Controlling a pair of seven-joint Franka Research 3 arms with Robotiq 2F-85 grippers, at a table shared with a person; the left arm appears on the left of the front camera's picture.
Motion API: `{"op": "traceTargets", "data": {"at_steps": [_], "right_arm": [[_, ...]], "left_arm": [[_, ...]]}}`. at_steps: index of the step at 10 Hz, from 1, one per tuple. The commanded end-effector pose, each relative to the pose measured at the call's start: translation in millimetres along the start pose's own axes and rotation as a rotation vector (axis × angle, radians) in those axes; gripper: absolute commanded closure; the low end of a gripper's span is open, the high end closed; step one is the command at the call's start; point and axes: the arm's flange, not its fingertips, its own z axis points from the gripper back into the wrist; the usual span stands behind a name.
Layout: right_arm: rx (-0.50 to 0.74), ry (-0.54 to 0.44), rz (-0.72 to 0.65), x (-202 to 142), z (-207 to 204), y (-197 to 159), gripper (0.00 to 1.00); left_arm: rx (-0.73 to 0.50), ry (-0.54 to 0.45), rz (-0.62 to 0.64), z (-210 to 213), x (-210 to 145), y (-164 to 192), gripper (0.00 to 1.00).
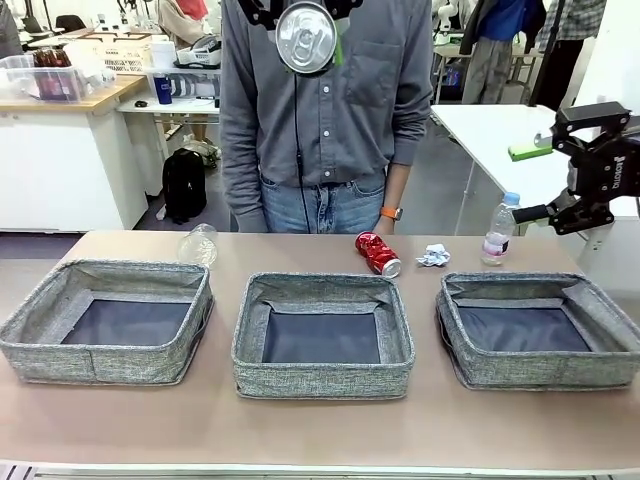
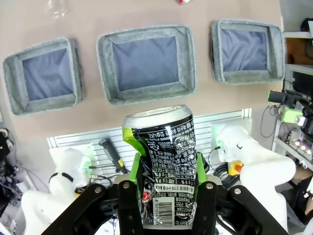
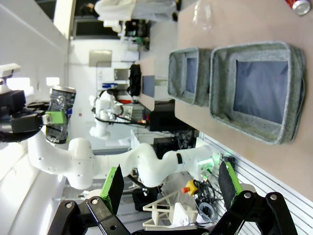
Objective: Sort the waste into the appropriate baskets.
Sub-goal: Place the picked waste into the Fabric basket indicated by the person.
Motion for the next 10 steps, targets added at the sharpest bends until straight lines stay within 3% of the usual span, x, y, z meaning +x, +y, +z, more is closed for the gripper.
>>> {"op": "traceTargets", "data": {"at_steps": [1,10], "right_arm": [[0.021,-0.006,-0.002,1.6,-0.9,3.5,0.0],[0.021,-0.006,-0.002,1.6,-0.9,3.5,0.0]], "left_arm": [[-0.003,-0.005,-0.015,3.5,-0.1,1.1,0.57],[-0.003,-0.005,-0.015,3.5,-0.1,1.1,0.57]]}}
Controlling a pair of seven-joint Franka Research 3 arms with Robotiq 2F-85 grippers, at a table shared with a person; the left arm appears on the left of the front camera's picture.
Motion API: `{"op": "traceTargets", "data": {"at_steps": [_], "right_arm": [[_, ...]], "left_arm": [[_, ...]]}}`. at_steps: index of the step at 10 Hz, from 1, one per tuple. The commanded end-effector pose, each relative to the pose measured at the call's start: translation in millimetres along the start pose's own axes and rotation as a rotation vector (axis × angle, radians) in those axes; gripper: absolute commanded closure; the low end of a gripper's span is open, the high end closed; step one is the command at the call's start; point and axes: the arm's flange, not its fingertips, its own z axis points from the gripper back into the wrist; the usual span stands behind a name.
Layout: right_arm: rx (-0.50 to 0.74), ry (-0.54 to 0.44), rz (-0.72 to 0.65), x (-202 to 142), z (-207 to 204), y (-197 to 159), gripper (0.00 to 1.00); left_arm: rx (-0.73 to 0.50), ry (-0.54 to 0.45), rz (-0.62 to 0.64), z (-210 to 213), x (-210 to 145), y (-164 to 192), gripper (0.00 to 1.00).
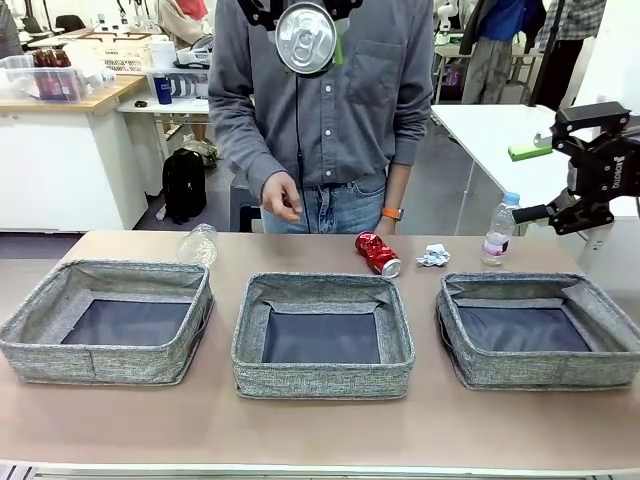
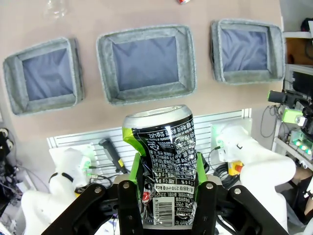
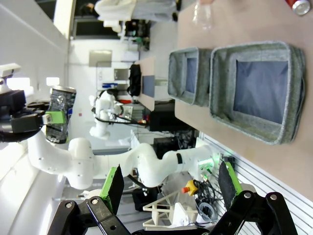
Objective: Sort the waste into the appropriate baskets.
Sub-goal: Place the picked waste into the Fabric basket indicated by the person.
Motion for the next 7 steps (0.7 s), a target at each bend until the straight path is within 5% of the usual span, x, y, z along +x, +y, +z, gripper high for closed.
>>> {"op": "traceTargets", "data": {"at_steps": [1,7], "right_arm": [[0.021,-0.006,-0.002,1.6,-0.9,3.5,0.0],[0.021,-0.006,-0.002,1.6,-0.9,3.5,0.0]], "left_arm": [[-0.003,-0.005,-0.015,3.9,-0.4,1.1,0.57],[-0.003,-0.005,-0.015,3.9,-0.4,1.1,0.57]]}}
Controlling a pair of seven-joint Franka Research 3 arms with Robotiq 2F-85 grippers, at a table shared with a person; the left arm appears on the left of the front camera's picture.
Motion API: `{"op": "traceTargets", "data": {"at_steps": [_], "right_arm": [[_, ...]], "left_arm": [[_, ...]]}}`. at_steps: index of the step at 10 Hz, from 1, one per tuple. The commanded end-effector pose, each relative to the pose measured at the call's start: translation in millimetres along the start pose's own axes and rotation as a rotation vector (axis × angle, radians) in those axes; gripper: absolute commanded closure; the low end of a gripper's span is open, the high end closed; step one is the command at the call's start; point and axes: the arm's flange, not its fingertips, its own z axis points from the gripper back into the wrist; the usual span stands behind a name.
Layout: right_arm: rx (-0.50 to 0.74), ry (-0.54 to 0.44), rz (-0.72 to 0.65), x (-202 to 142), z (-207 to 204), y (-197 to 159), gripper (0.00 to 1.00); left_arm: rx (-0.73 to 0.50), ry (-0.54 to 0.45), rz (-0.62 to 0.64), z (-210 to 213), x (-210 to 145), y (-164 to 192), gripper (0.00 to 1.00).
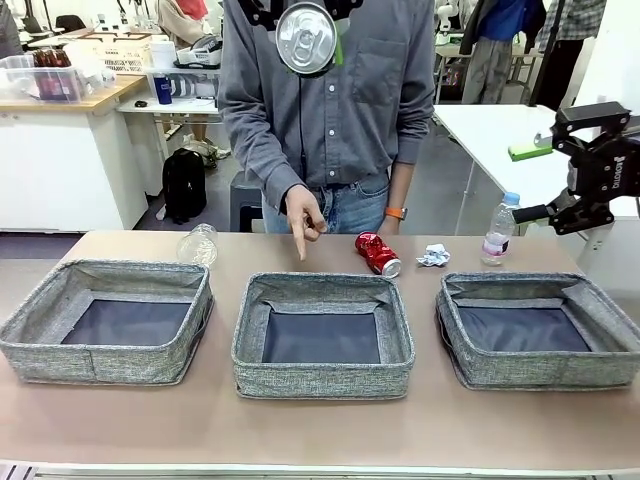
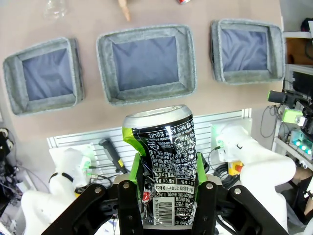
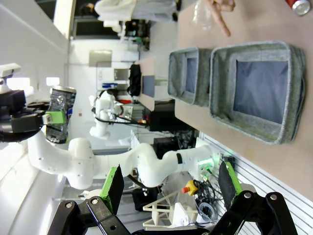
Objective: Sort the waste into the appropriate baskets.
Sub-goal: Place the picked waste into the Fabric basket indicated by the person.
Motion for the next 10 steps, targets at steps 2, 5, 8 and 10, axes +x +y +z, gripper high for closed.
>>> {"op": "traceTargets", "data": {"at_steps": [2,5,8,10], "right_arm": [[0.021,-0.006,-0.002,2,-1,3,0.0],[0.021,-0.006,-0.002,2,-1,3,0.0],[0.021,-0.006,-0.002,2,-1,3,0.0],[0.021,-0.006,-0.002,2,-1,3,0.0]], "left_arm": [[0.034,-0.04,0.028,-18,0,-2,0.57],[0.07,-0.063,0.014,-102,-7,0,0.57],[0.144,-0.09,0.018,-176,-1,5,0.57],[0.154,-0.081,0.013,-219,-2,3,0.57]]}}
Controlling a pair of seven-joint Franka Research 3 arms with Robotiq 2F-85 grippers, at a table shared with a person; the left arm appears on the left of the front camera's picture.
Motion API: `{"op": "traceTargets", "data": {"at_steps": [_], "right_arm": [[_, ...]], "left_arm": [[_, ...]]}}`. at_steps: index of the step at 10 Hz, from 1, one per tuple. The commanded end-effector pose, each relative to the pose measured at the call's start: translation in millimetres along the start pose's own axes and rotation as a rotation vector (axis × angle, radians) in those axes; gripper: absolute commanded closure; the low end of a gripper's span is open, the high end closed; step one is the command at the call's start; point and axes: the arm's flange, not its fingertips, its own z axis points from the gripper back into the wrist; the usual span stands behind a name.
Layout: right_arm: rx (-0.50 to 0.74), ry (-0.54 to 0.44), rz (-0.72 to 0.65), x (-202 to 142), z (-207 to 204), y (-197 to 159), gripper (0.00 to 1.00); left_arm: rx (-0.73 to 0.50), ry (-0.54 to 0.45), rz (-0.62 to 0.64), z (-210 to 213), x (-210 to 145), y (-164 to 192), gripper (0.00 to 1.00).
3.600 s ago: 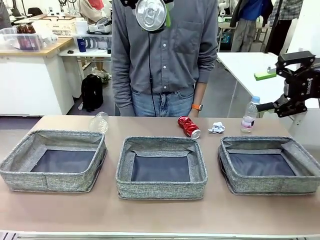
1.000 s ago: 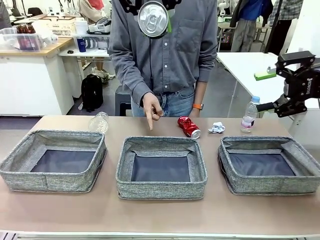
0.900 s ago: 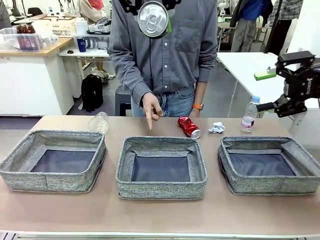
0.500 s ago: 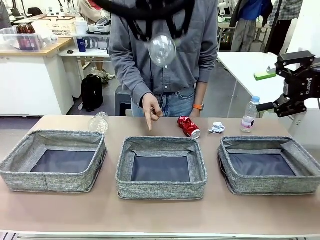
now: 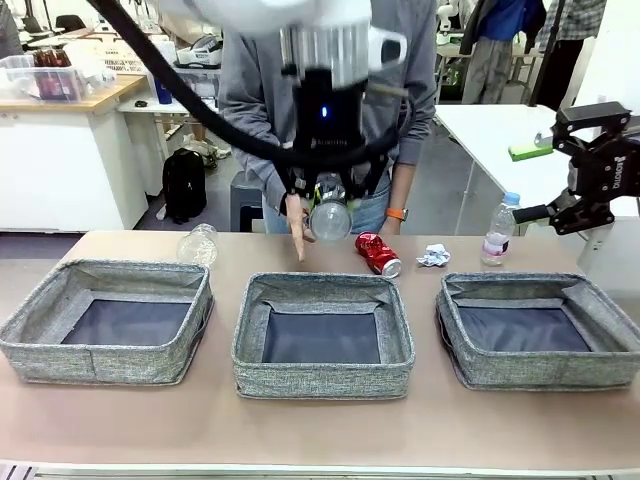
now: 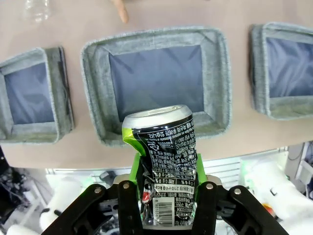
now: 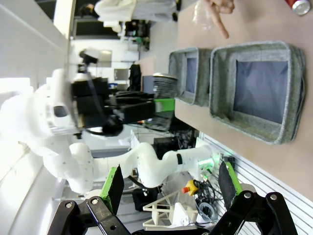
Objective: Sort the waste into the appropriate baskets.
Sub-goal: Place the picked waste into the Fabric basket indicated by the person.
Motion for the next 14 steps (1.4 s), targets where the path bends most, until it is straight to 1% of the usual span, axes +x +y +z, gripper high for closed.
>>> {"op": "traceTargets", "data": {"at_steps": [1,2,3,4,6,8,11,12,13,14], "right_arm": [[0.021,-0.006,-0.002,2,-1,4,0.0],[0.021,-0.006,-0.002,2,-1,4,0.0],[0.021,-0.006,-0.002,2,-1,4,0.0],[0.021,-0.006,-0.002,2,-1,4,0.0],[0.021,-0.006,-0.002,2,-1,4,0.0],[0.021,-0.006,-0.002,2,-1,4,0.0],[0.021,-0.006,-0.002,2,-1,4,0.0],[0.021,-0.006,-0.002,2,-1,4,0.0],[0.021,-0.006,-0.002,2,-1,4,0.0],[0.021,-0.006,-0.002,2,-1,4,0.0]], "left_arm": [[0.069,-0.066,0.034,-32,-14,1,0.57],[0.057,-0.093,-0.004,-53,-16,-2,0.57],[0.116,-0.112,0.012,-67,-13,0,0.57],[0.088,-0.092,0.03,-85,-9,3,0.57],[0.102,-0.076,0.062,-107,-6,5,0.57],[0.107,-0.062,0.057,-117,-6,5,0.57],[0.105,-0.066,0.061,-117,-5,5,0.57],[0.1,-0.061,0.063,-117,-5,5,0.2],[0.104,-0.064,0.058,-116,-5,5,0.0],[0.106,-0.073,0.061,-116,-4,6,0.0]]}}
